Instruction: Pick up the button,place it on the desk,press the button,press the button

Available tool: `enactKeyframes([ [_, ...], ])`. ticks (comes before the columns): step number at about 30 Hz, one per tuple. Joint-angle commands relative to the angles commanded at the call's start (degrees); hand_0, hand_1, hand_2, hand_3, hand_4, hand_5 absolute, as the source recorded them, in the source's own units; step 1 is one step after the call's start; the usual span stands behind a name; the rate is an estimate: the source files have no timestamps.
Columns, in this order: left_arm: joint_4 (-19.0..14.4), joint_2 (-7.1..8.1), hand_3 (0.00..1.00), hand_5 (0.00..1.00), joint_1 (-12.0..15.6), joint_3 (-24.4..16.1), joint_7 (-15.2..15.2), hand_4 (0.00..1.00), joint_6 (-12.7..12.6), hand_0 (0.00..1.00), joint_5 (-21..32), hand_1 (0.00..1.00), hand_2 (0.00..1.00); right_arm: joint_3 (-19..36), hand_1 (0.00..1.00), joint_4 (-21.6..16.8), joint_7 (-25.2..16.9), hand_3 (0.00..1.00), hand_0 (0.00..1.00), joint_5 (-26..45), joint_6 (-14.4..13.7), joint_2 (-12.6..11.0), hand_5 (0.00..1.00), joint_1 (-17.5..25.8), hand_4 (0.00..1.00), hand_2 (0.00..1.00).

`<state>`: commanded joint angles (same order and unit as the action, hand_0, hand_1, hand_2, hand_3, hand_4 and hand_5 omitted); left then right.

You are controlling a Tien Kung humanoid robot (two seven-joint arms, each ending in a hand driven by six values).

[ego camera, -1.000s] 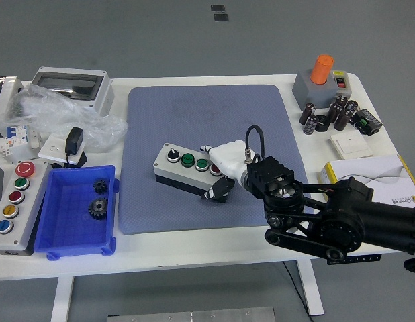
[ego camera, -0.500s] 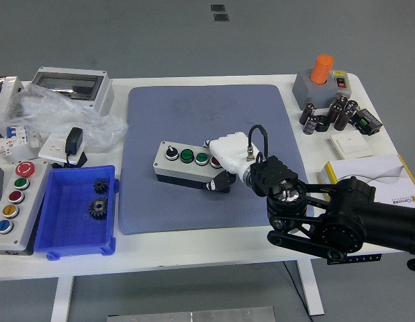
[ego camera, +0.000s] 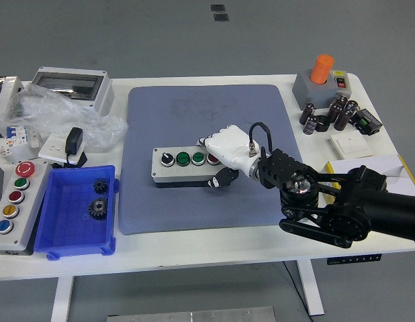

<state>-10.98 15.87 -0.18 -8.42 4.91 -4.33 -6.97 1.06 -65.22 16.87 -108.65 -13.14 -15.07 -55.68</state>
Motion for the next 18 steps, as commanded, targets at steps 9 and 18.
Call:
enactKeyframes([
  [9,0.0,0.02,0.614,0.493,0.0,0.2,0.0,0.535,0.0,0.594,-0.1,0.629,0.606,0.9,0.647,1.9,-2.9,0.381,0.508,2.8,1.5,-0.5,0.002,-0.8,0.627,0.628],
  [18,0.0,0.01,0.613,0.494,0.0,0.4,0.0,0.536,0.2,0.594,-0.1,0.630,0.606,2.6,0.727,2.0,-4.9,0.386,0.698,4.7,3.6,-0.5,0.002,-0.6,0.609,0.739],
])
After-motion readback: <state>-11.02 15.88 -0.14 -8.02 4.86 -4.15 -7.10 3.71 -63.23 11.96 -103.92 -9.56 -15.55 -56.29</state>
